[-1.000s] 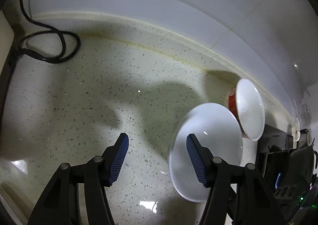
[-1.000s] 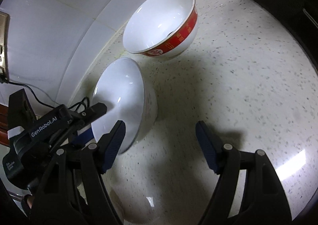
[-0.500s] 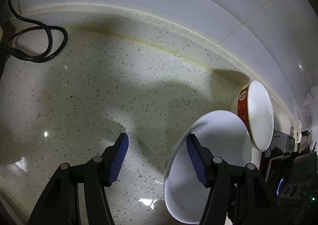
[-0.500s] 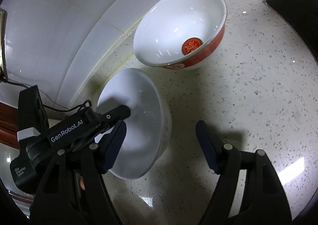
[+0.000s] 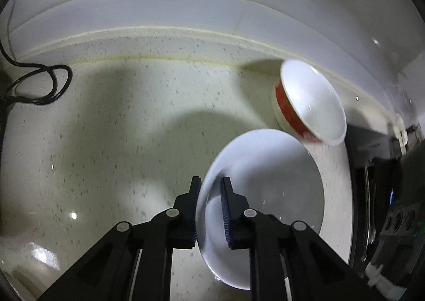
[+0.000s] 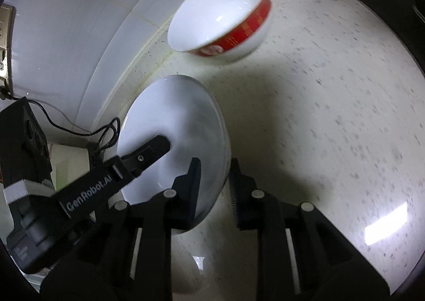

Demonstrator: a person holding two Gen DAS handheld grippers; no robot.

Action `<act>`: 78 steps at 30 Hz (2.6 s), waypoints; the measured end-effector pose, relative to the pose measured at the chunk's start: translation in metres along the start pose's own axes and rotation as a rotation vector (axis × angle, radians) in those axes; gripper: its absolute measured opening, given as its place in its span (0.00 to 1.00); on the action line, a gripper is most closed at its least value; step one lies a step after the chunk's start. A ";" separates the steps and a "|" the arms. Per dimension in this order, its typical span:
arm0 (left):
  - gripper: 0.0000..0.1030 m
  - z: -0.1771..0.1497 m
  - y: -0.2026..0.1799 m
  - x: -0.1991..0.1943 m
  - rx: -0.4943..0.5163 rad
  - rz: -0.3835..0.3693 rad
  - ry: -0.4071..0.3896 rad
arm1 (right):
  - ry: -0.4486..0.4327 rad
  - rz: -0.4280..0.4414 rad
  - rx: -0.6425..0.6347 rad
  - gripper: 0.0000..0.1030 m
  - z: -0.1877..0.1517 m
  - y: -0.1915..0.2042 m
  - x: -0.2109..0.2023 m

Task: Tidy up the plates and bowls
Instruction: 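Close both tools on the rim of the plain white bowl, then carry the plain white bowl with both tools over the green-rimmed bowl and lower it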

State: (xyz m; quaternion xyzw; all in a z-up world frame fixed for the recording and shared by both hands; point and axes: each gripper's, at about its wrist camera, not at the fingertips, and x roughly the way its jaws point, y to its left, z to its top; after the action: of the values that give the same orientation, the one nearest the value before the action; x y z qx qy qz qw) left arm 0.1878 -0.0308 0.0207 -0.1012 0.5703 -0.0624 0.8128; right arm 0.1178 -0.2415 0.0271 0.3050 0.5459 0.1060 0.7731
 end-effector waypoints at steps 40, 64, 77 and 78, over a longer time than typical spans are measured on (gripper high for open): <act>0.16 -0.146 -0.011 -0.074 0.142 -0.016 -0.076 | 0.001 0.020 -0.039 0.24 -0.104 -0.019 -0.077; 0.16 -0.159 0.026 -0.117 0.100 0.009 -0.173 | 0.007 0.073 -0.143 0.24 -0.121 0.031 -0.077; 0.17 -0.167 0.061 -0.134 0.035 0.055 -0.212 | 0.055 0.114 -0.219 0.24 -0.132 0.066 -0.058; 0.17 -0.168 0.065 -0.135 0.025 0.058 -0.213 | 0.060 0.116 -0.223 0.24 -0.133 0.068 -0.056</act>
State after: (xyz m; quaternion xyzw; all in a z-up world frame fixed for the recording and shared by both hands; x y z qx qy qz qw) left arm -0.0168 0.0458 0.0733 -0.0804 0.4826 -0.0349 0.8714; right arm -0.0126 -0.1683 0.0820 0.2449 0.5350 0.2194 0.7782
